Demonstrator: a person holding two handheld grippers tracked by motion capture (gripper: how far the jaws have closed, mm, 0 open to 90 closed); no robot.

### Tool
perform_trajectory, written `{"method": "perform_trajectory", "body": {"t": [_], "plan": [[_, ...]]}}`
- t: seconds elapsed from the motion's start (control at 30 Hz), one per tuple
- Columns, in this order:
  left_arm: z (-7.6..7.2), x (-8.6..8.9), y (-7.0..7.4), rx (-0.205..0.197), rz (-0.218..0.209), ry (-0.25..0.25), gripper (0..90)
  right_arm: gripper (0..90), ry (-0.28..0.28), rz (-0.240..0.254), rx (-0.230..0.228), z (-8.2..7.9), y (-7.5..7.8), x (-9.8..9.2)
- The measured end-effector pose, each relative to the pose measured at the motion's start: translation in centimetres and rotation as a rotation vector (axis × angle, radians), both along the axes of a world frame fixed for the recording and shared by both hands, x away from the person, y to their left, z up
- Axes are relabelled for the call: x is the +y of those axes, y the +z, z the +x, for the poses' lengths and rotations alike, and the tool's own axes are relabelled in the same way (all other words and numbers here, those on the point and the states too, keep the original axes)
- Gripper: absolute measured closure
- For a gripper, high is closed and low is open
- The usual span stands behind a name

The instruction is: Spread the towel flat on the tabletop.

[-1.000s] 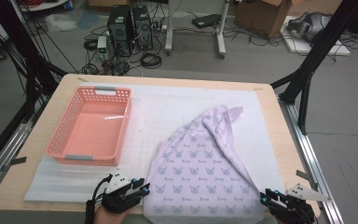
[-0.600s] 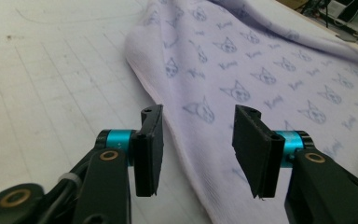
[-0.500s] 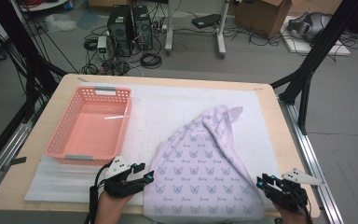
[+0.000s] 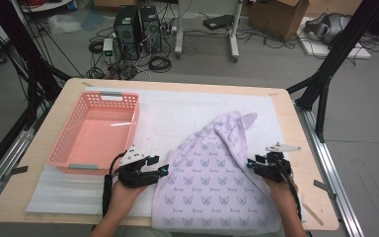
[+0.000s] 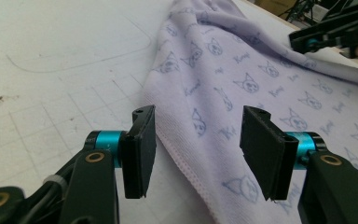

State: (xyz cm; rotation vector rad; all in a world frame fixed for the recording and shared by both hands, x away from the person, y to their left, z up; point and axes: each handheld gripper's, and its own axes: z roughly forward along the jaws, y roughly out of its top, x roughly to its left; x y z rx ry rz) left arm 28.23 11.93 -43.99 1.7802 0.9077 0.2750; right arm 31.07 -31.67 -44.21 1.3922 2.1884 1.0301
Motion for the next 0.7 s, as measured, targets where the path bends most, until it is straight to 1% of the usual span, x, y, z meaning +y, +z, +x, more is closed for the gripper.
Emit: {"method": "perform_trajectory", "body": {"t": [0.03,0.07,0.1,0.17,0.23,0.27,0.3,0.33,0.4,0.47,0.57,0.63,0.7], "plan": [[0.1,0.1,0.0,-0.003,0.001,0.000,45.9,61.4,-0.005,-0.017,-0.002,0.7,-0.2,0.5],[0.3,0.1,0.0,-0.005,0.002,0.001,45.9,64.0,0.002,-0.028,-0.001,1.2,-0.3,0.9],[0.3,0.1,0.0,-0.004,-0.001,0.001,45.9,71.5,0.006,-0.040,-0.018,1.6,-0.4,1.3],[0.4,0.1,-0.1,0.003,0.003,0.002,45.9,86.0,0.029,-0.050,-0.017,2.2,-0.3,1.7],[0.4,0.1,-0.2,0.009,0.004,0.005,45.7,87.0,0.032,-0.084,-0.016,2.3,-0.1,1.9],[0.4,0.1,-0.2,0.009,0.002,0.006,45.7,87.0,0.007,-0.118,-0.023,2.2,0.1,1.7],[0.3,0.1,-0.2,0.009,0.003,0.005,45.8,87.1,-0.019,-0.120,-0.022,2.1,0.2,1.3],[0.3,0.1,-0.2,0.011,0.000,0.006,45.8,87.1,-0.042,-0.108,-0.021,2.0,0.3,0.6],[0.2,0.1,-0.2,0.013,0.000,0.006,45.8,87.1,-0.100,-0.107,-0.023,1.6,0.5,-1.1],[0.2,0.1,-0.3,0.017,-0.003,0.010,45.8,87.1,-0.139,-0.094,-0.014,1.2,0.7,-2.6],[0.2,0.2,-0.3,0.018,-0.005,0.012,45.7,87.0,-0.170,-0.115,-0.003,0.5,0.7,-4.0],[0.2,0.1,-0.3,0.019,-0.005,0.015,45.7,86.8,-0.193,-0.119,0.007,0.3,0.7,-4.7],[0.2,0.1,-0.3,0.019,-0.004,0.017,45.8,84.5,-0.203,-0.113,0.030,0.3,0.4,-4.9]]}}
